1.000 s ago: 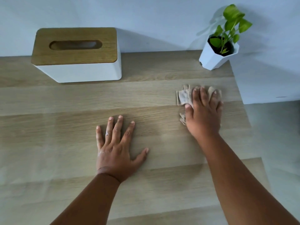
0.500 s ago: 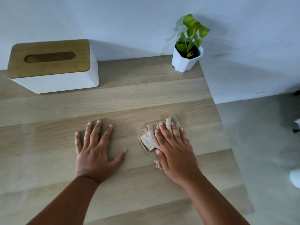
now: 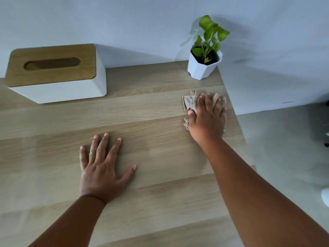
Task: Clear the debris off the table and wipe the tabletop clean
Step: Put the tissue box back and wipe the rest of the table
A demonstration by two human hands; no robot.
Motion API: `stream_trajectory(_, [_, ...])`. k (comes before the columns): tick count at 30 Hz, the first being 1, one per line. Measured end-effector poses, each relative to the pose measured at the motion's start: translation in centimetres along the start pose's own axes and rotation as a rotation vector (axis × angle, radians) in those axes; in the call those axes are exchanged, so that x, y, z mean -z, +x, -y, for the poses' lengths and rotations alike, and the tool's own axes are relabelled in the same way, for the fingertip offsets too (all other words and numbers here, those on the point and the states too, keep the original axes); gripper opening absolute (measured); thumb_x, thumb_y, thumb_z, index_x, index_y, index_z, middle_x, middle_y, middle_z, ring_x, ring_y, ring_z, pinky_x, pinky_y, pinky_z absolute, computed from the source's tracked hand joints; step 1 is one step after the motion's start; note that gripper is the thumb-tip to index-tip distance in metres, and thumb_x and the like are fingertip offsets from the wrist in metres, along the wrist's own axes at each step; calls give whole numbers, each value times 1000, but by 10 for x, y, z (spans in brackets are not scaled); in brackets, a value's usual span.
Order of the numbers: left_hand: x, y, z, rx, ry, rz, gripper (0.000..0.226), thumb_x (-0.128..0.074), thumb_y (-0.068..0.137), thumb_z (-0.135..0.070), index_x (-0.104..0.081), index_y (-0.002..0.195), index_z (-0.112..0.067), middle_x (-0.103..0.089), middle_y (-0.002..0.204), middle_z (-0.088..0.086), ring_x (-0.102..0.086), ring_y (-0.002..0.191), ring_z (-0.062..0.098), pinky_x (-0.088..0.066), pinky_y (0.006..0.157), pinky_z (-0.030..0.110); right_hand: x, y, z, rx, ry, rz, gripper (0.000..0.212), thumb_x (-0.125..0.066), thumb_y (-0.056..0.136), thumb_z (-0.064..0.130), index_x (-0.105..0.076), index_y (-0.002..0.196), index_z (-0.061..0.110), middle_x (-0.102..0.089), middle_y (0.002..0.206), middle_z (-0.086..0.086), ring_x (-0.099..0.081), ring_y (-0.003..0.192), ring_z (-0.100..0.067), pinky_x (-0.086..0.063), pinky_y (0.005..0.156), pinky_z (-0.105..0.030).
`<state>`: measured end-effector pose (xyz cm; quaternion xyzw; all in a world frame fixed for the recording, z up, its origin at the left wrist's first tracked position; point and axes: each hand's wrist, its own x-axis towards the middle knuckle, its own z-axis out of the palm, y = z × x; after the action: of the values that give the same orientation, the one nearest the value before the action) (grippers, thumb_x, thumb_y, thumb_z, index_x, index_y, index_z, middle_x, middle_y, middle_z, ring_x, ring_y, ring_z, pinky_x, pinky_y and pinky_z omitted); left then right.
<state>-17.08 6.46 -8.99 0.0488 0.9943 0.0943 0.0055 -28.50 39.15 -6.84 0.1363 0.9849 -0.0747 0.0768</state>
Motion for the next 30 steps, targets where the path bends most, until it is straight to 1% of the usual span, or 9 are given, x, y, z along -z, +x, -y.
stream_trajectory(6, [1,-1,0,3,-4,-1,95,-37,83,-87,-37,158,-30,-24,170,7,-6,161,25,-10,126,62,-11,-66,7,316,-16,-3,64,-30,105,47,-26,162,20,-12,174,-7,1,160,-39,-12,128,-59])
stream_trajectory(10, [-2,0,1,-2,-8,-11,96,-36,81,-88,-41,157,-30,-27,169,7,-9,161,26,-12,125,63,-21,-128,-42,473,-30,18,64,-34,106,52,-29,163,22,-12,175,0,-5,161,-30,-21,125,-58])
stream_trajectory(13, [-1,-1,1,3,-9,-4,96,-41,79,-87,-43,156,-29,-28,169,7,-10,161,27,-12,125,63,-16,-141,-86,444,-52,-5,72,-44,100,65,-40,159,24,-20,173,2,-18,160,-29,-27,124,-56])
stream_trajectory(15, [1,-1,1,7,1,2,96,-44,78,-86,-44,156,-29,-28,169,7,-11,161,27,-13,125,63,-10,-132,-96,369,-84,6,78,-41,97,72,-41,158,23,-22,172,1,-24,158,-29,-24,126,-53])
stream_trajectory(18, [1,0,0,4,1,-3,97,-49,76,-84,-46,155,-28,-29,169,8,-12,161,28,-14,125,63,-6,-104,-85,243,-104,5,81,-27,99,72,-29,163,21,-14,174,-1,-13,160,-32,-16,128,-52])
stream_trajectory(20, [0,0,0,2,-1,-10,97,-50,76,-84,-46,155,-28,-29,169,7,-13,160,28,-14,125,64,-6,-80,-64,149,-85,-4,82,-23,99,72,-22,165,22,-11,174,-4,-5,160,-37,-13,128,-58])
stream_trajectory(23, [-2,-1,0,2,9,-10,96,-50,76,-83,-46,155,-29,-28,169,7,-12,161,28,-12,125,63,-5,-47,-23,57,-53,10,85,-18,98,73,-16,165,22,-8,174,-9,-1,158,-46,-7,126,-65])
stream_trajectory(26, [-1,-1,0,-1,11,-8,95,-47,78,-84,-45,155,-29,-28,169,7,-11,161,27,-12,125,63,-7,-37,13,106,-41,10,81,-18,100,70,-14,165,22,-7,174,-11,2,157,-49,-6,125,-66])
stream_trajectory(30, [3,-1,-2,6,-7,2,94,-45,79,-83,-44,155,-28,-28,169,8,-11,161,28,-13,125,64,-15,-57,36,221,-14,-26,73,-31,100,59,-27,163,21,-18,172,-12,-5,158,-47,-8,126,-64])
